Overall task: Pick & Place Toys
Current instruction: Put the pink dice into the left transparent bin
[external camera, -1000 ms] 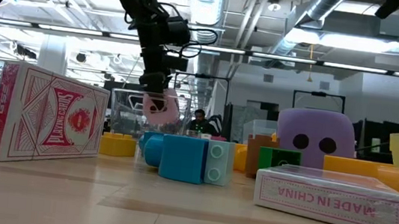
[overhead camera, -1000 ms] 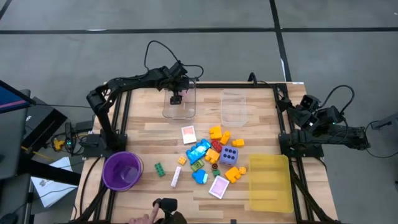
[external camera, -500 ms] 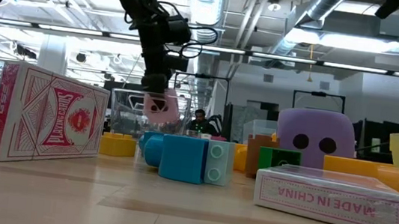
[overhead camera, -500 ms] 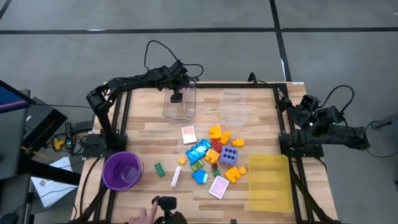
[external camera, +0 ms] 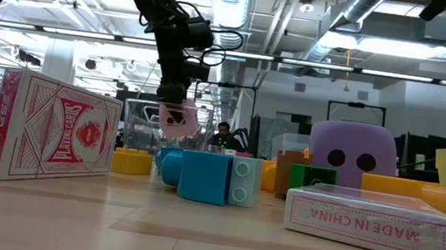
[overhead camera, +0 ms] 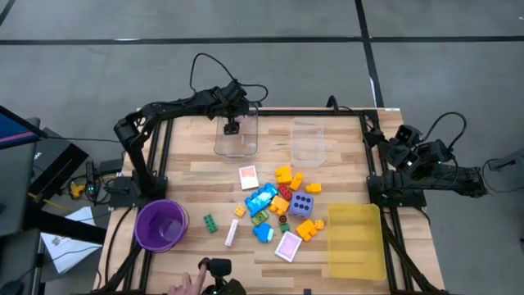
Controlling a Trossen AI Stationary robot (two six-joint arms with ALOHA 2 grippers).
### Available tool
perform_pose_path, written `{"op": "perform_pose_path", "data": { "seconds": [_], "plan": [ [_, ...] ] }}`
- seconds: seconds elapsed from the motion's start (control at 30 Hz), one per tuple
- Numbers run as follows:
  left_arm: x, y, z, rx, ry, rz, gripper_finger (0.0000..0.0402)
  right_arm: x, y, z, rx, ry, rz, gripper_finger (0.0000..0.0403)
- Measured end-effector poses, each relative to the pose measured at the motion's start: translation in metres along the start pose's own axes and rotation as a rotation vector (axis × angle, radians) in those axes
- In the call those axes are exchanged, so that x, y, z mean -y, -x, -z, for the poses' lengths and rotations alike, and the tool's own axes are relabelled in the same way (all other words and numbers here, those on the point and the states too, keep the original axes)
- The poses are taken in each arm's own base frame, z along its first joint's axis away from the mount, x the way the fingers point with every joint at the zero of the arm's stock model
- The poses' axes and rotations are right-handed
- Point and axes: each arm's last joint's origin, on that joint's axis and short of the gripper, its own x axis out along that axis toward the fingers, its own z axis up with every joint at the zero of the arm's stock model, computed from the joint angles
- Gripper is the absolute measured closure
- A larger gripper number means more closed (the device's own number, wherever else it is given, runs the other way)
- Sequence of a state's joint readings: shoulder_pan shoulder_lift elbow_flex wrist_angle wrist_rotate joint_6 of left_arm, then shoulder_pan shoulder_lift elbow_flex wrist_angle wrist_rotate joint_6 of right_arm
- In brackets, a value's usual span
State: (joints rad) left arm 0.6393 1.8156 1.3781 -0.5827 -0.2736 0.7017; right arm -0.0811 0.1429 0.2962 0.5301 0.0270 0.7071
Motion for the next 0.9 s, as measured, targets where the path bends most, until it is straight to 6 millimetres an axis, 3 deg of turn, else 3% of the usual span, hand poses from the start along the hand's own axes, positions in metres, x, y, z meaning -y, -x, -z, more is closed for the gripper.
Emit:
{"op": "perform_pose_path", "data": {
  "seconds": [0.63, 0.9],
  "plan": [
    [-0.007, 0.014, 0.007, 0.03, 0.117, 0.046, 0.0002, 0.002, 0.0, 0.002, -0.023, 0.001, 0.02, 0.011],
    [-0.01, 0.02, 0.009, 0.046, 0.258, 0.168, 0.0002, 0.002, 0.0, 0.002, -0.019, 0.001, 0.016, 0.011]
  ]
}}
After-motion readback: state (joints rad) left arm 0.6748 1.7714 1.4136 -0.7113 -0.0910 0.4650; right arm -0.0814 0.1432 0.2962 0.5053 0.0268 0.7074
